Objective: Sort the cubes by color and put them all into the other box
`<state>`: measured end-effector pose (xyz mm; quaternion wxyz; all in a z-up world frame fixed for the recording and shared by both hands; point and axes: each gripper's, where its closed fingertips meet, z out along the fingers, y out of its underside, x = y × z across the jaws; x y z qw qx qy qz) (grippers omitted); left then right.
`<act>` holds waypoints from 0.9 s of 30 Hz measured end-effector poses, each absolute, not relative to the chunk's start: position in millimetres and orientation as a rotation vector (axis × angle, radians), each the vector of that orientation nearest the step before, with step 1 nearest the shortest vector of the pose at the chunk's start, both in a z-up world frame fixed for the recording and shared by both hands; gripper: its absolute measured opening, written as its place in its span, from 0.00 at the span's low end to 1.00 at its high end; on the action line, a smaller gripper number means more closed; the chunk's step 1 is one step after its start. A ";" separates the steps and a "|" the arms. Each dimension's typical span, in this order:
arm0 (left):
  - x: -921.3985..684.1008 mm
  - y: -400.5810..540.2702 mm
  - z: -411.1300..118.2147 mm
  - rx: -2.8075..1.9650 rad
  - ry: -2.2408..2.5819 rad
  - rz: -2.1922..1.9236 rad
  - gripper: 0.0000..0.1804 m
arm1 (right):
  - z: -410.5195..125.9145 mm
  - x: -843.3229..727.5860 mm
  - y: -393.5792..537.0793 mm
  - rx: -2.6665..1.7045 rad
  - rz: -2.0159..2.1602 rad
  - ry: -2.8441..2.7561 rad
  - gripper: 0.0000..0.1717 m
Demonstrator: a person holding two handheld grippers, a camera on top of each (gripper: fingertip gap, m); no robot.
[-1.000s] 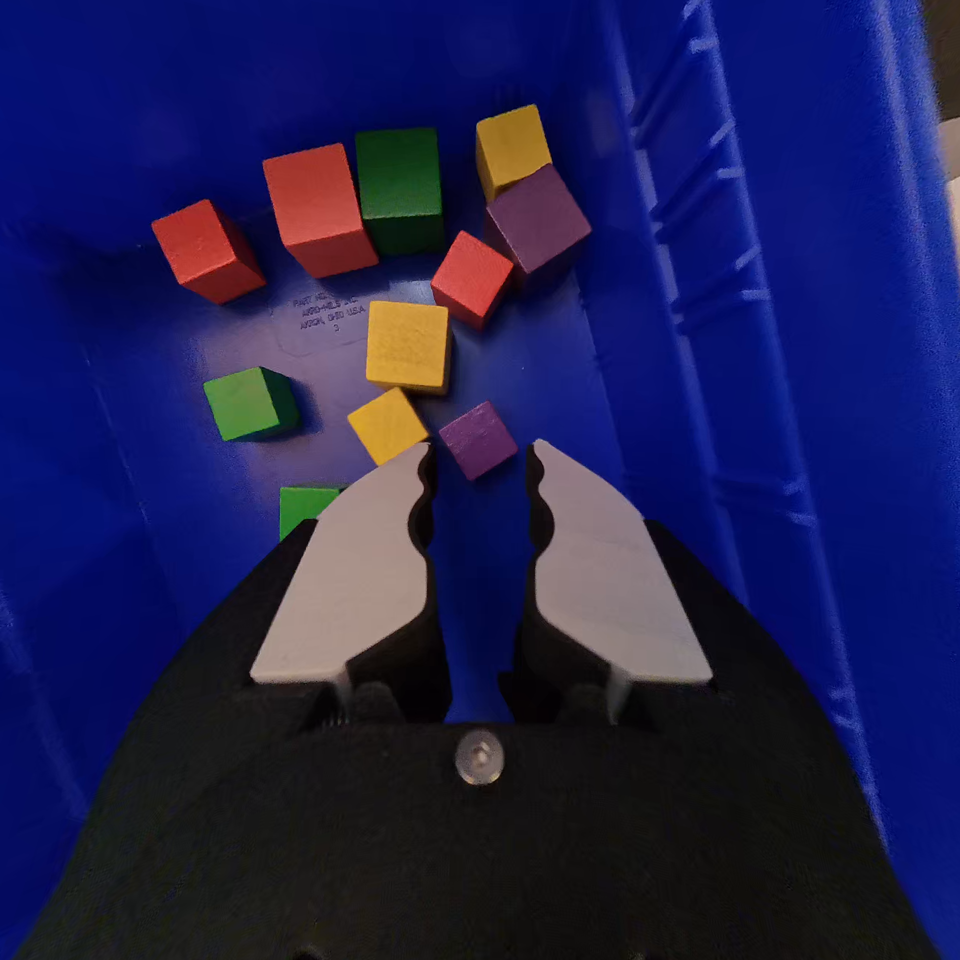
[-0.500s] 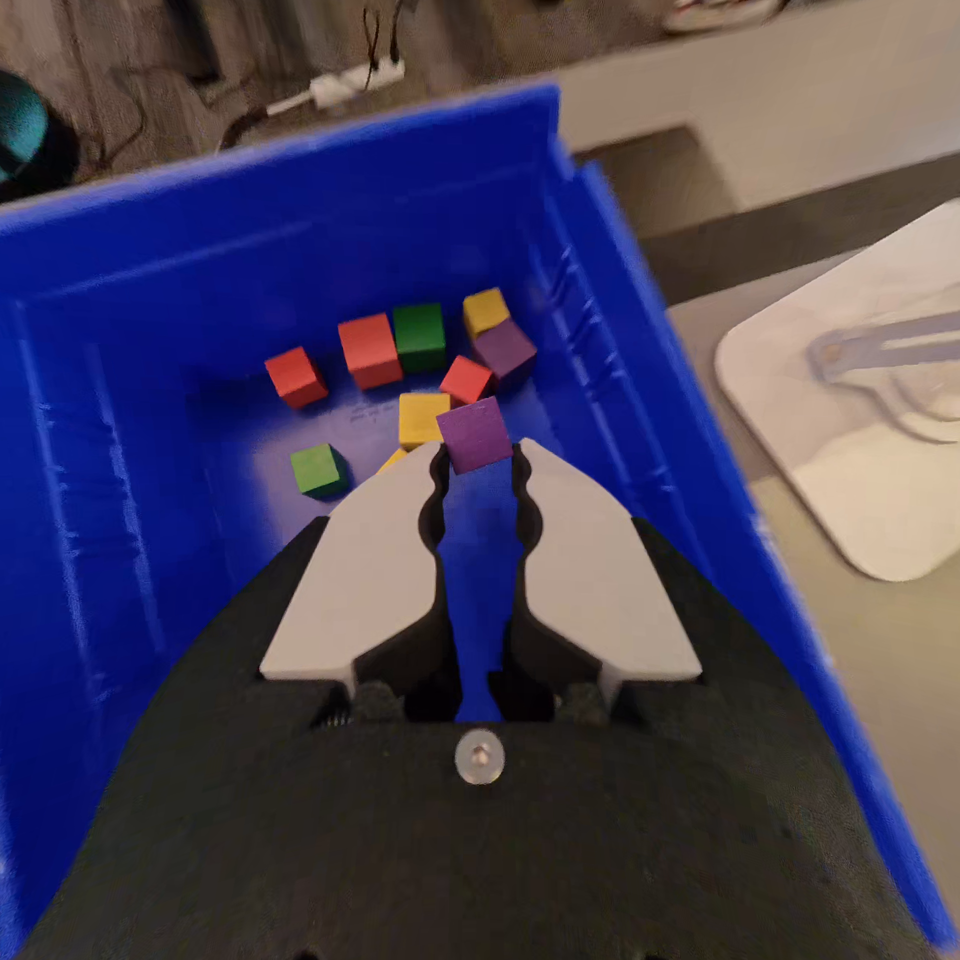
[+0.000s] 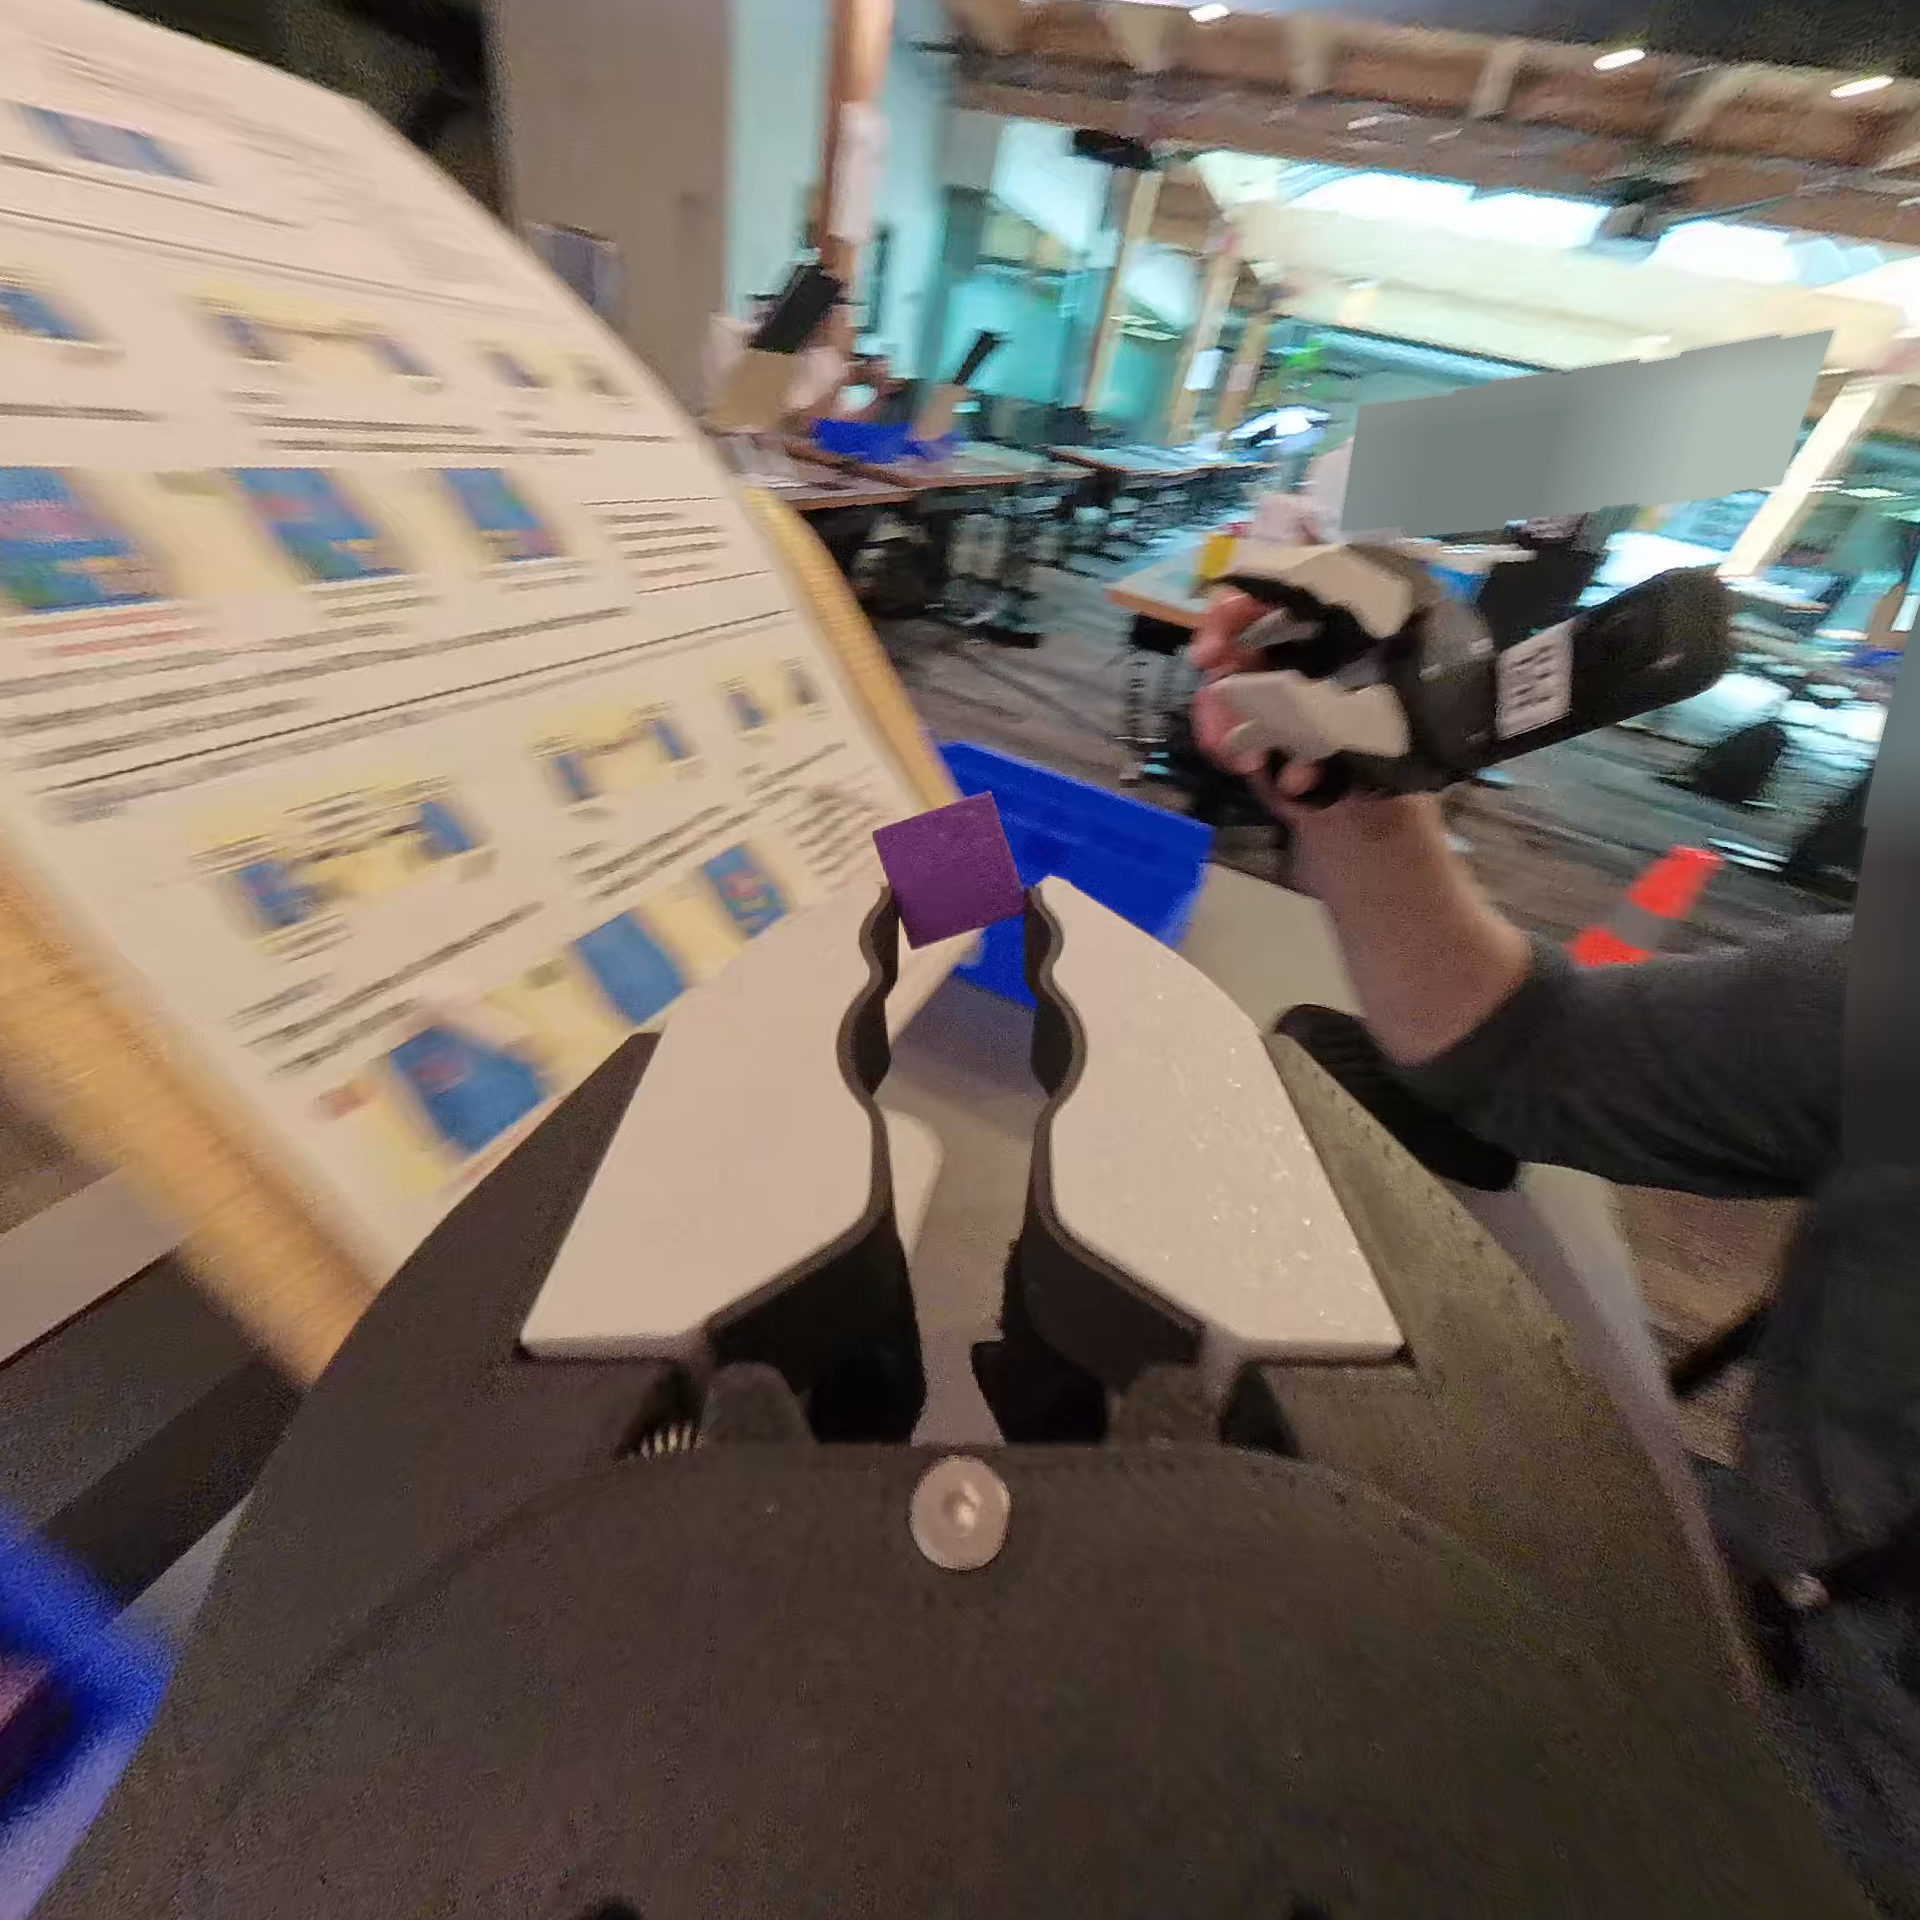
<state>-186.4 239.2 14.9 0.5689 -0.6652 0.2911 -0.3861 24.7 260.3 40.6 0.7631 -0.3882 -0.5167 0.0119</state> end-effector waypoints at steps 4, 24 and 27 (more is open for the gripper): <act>-115.2 218.4 12.2 -1.466 0.798 -1.124 0.13 | 29.3 -22.6 220.4 -0.700 0.043 -1.175 0.23; -39.1 193.3 -12.6 -1.362 0.867 -1.538 0.12 | -2.3 -60.3 204.0 -0.662 0.113 -1.225 0.15; -39.6 193.5 -11.6 -1.377 0.854 -1.560 0.12 | 0.1 -58.6 203.4 -0.663 0.130 -1.220 0.13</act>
